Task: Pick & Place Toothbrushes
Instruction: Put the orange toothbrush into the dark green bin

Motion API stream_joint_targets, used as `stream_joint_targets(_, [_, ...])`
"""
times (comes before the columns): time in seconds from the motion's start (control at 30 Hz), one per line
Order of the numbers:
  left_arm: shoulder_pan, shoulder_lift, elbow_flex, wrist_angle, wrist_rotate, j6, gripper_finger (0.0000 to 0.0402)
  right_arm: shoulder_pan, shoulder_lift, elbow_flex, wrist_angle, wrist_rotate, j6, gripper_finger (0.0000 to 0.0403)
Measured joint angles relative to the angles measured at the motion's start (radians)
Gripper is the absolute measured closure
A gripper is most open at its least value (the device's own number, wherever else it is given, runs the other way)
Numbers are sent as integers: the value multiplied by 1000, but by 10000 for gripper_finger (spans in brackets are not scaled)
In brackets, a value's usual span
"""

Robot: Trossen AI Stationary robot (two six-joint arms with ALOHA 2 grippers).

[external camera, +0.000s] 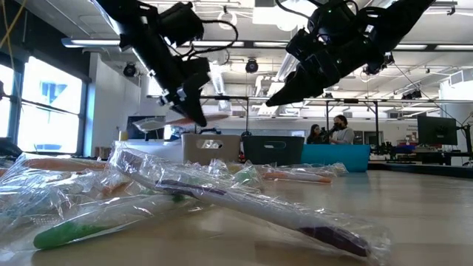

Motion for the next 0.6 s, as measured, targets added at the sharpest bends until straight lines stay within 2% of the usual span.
stream_joint_targets(0.2, [1,-28,2,252,131,116,375,0,0,0,16,0,0,156])
stream_joint_targets(0.43, [1,-31,2,507,362,127,375,0,0,0,41,0,0,156])
stream_joint_targets(0.6, [0,-31,2,625,459,127,375,3,0,0,123,-14,26,156])
